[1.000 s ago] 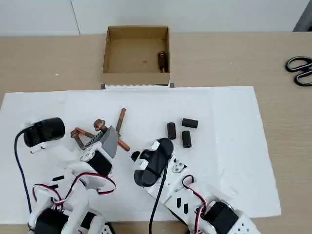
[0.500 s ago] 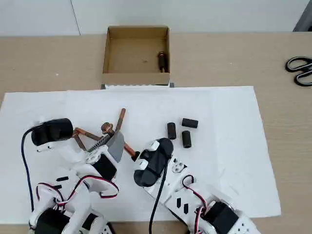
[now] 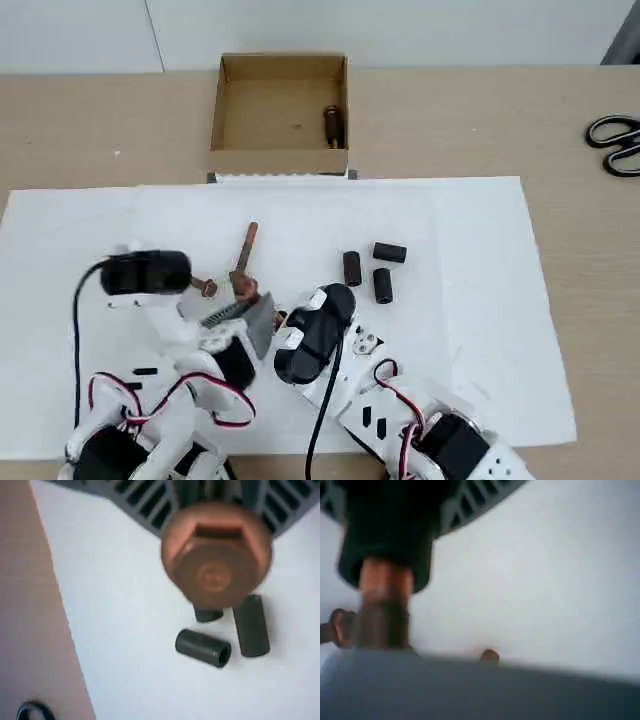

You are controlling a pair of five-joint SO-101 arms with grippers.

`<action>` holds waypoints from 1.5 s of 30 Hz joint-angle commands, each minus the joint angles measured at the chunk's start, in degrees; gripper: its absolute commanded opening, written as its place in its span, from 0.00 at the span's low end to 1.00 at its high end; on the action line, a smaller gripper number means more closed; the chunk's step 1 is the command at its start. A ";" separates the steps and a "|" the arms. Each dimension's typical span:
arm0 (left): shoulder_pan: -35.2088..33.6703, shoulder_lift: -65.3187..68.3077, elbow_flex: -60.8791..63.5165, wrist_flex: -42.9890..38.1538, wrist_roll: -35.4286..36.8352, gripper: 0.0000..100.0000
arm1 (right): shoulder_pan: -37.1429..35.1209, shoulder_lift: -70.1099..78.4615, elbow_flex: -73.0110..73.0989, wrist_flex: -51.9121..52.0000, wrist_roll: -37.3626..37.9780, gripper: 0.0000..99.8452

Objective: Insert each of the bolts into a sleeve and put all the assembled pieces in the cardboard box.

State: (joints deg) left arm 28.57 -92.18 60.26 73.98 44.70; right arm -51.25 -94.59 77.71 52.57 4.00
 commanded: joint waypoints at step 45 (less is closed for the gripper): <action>-5.63 -0.53 -10.68 8.62 -26.73 0.12 | 3.30 -0.57 -0.44 -1.71 0.53 0.00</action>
State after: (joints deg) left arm 25.41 -92.62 51.56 82.86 21.23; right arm -49.76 -94.59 78.33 52.13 4.18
